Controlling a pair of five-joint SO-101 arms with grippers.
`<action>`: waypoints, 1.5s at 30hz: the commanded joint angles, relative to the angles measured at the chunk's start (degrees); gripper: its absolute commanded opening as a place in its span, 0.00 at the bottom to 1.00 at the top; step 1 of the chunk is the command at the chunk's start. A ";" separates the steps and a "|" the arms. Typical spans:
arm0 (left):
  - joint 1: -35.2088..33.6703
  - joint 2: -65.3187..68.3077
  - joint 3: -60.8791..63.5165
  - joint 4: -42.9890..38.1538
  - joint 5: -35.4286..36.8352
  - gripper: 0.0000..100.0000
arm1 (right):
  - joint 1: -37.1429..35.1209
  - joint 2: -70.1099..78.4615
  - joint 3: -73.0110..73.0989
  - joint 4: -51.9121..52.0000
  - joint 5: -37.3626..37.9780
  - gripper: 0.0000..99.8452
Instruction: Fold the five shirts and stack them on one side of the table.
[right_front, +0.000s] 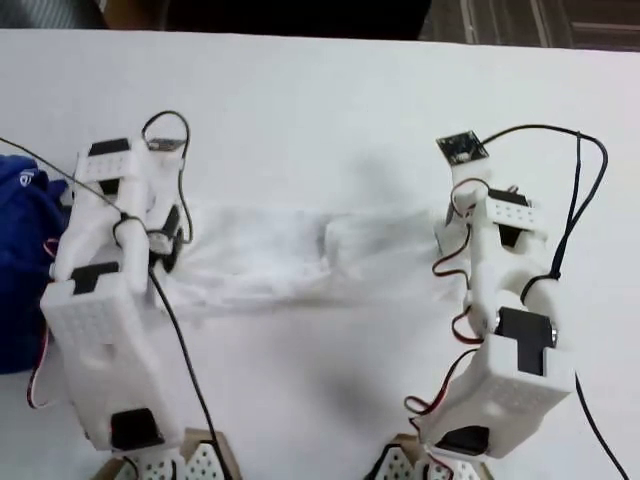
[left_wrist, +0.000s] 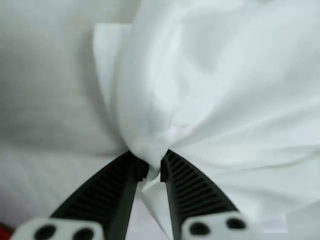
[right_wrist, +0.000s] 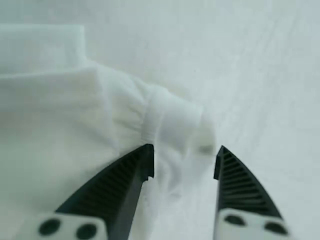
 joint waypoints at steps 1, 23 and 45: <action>-0.88 4.48 -6.99 3.78 0.09 0.03 | 0.48 -1.80 0.26 -0.22 -0.26 0.21; 11.69 -17.05 -7.87 12.92 -4.22 0.03 | 14.29 -16.66 21.36 -13.05 3.78 0.21; 49.76 -26.46 -16.57 -2.46 -3.43 0.03 | 22.64 -16.40 20.04 -15.34 -11.16 0.21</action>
